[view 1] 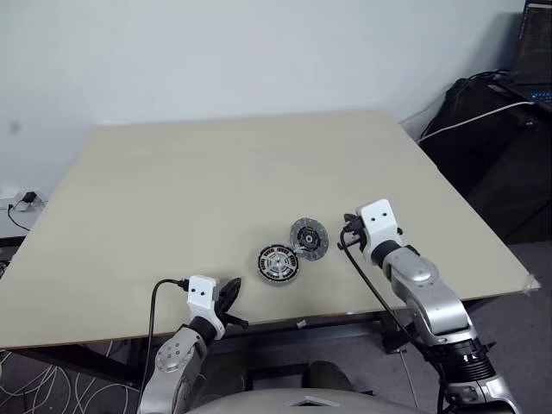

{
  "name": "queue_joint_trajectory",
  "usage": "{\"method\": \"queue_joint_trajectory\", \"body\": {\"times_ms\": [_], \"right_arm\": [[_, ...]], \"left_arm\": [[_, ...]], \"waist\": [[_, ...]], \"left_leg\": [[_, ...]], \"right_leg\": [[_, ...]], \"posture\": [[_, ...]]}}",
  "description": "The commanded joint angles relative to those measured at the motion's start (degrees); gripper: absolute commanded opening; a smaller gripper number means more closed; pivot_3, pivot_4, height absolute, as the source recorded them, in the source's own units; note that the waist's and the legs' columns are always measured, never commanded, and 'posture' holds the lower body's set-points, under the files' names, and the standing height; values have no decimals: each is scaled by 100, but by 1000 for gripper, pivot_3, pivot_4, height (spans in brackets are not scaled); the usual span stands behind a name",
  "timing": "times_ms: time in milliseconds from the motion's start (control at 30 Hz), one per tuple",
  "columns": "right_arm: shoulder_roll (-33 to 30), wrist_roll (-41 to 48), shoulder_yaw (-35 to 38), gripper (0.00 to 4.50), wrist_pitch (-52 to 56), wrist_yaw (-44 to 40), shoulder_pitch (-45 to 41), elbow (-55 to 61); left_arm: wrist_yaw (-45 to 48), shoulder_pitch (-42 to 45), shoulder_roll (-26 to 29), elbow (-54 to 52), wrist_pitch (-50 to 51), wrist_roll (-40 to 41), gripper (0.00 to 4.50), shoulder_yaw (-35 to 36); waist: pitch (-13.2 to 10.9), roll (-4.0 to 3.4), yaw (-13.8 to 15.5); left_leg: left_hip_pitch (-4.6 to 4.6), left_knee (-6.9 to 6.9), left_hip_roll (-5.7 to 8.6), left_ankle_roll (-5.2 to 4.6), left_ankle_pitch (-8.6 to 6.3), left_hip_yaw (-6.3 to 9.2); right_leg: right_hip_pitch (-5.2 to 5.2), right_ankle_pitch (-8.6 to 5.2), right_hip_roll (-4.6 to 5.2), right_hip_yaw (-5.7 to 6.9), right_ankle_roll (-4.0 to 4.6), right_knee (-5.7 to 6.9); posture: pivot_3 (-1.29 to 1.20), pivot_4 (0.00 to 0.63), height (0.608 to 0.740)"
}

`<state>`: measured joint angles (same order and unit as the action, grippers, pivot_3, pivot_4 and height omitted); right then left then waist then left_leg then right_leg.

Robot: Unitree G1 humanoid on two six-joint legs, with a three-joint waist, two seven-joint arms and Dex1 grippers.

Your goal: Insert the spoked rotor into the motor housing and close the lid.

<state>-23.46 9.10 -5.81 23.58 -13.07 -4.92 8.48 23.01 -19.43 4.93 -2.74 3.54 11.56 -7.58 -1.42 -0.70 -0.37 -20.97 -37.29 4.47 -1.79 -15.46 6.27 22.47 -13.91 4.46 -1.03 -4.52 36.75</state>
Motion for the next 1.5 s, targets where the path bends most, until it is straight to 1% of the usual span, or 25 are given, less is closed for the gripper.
{"method": "queue_joint_trajectory", "body": {"times_ms": [33, 333, 567, 700, 900, 1067, 1100, 1167, 1267, 1300, 1367, 1433, 1500], "right_arm": [[137, -11, 86, 6, -238, -174, -26, -35], [236, -44, -7, 6, -67, -566, -38, 69], [-104, 938, -550, 6, 1074, -2080, -1, 1109], [-173, 1267, -693, 6, 1469, -2437, -190, 1432], [-6, 1255, -771, 6, 1608, -2390, -491, 1331], [88, 1125, -848, 6, 1558, -2312, -539, 1211], [91, 1129, -850, 6, 1551, -2314, -536, 1213], [214, 1221, -712, 6, 1357, -2282, -469, 1241], [580, 1350, -351, 6, 874, -2109, -379, 1193], [783, 1314, -135, 6, 532, -1921, -352, 1126], [955, 1189, 140, 6, 119, -1682, -289, 1027], [949, 1028, 258, 6, 23, -1494, -237, 957], [689, 707, 164, 6, 87, -1417, -162, 951]], "left_arm": [[34, 82, 37, -193, -18, 12, 0, -31], [45, 104, 63, -104, -87, 5, 0, -4], [91, 155, 70, 0, -140, 7, 0, -2], [85, 161, 54, 3, -148, 1, 0, 4], [28, 151, 24, -42, -149, -7, 0, 23], [-19, 130, 12, -92, -143, -6, 0, 36], [-21, 133, 13, -92, -141, -4, 0, 36], [-25, 135, 14, -93, -137, 4, 0, 40], [-18, 135, 20, -91, -137, 16, 0, 43], [-12, 139, 19, -83, -137, 18, 0, 38], [0, 148, 19, -64, -139, 21, 0, 30], [8, 155, 21, -57, -137, 21, 0, 25], [2, 156, 20, -84, -116, 15, 0, 11]], "waist": [[-1, 2, 10], [-1, 2, 137], [-2, 4, 154], [-7, 12, 161], [-12, 21, 197], [-17, 29, 213], [-18, 30, 217], [-20, 34, 218], [-22, 35, 216], [-23, 35, 215], [-23, 35, 215], [-23, 35, 220], [-22, 34, 223]], "left_leg": [[2, -1, 0, 0, 0, 0], [1, -1, 0, 0, 0, 0], [1, -1, -3, 0, 0, 1], [1, -2, -2, 0, 0, 1], [1, -3, -2, 2, -1, 1], [-2, -1, -2, 2, -2, 2], [-3, -1, -1, 2, -2, 2], [-3, -1, -1, 2, -3, 2], [-3, -1, -2, 3, -3, 4], [-2, -1, -2, 4, -3, 4], [-2, -1, -2, 5, -4, 3], [-2, -2, 1, 6, -5, 1], [-2, -2, 3, 5, -4, 1]], "right_leg": [[-2, 0, 0, 0, 0, 1], [0, 2, 0, -1, 0, 0], [1, 1, -2, 0, 1, 1], [-1, 0, 1, 1, 1, -1], [-1, 1, 2, 2, -2, -1], [2, 5, 2, 3, -4, -1], [3, 13, 3, 3, 8, -1], [3, 13, 3, 3, 9, -2], [3, 4, 2, 5, -5, -1], [3, 4, 1, 4, -6, 0], [3, 8, 1, 4, -12, 0], [2, 11, 2, 3, -17, -1], [1, 21, 3, 3, -5, -2]], "posture": [[0, 0, 740], [0, 0, 740], [0, 0, 740], [0, 0, 740], [0, 0, 740], [0, 0, 740], [0, 0, 740], [0, 0, 740], [0, 0, 740], [0, 0, 740], [0, 0, 740], [0, 0, 740], [0, 0, 740]]}}
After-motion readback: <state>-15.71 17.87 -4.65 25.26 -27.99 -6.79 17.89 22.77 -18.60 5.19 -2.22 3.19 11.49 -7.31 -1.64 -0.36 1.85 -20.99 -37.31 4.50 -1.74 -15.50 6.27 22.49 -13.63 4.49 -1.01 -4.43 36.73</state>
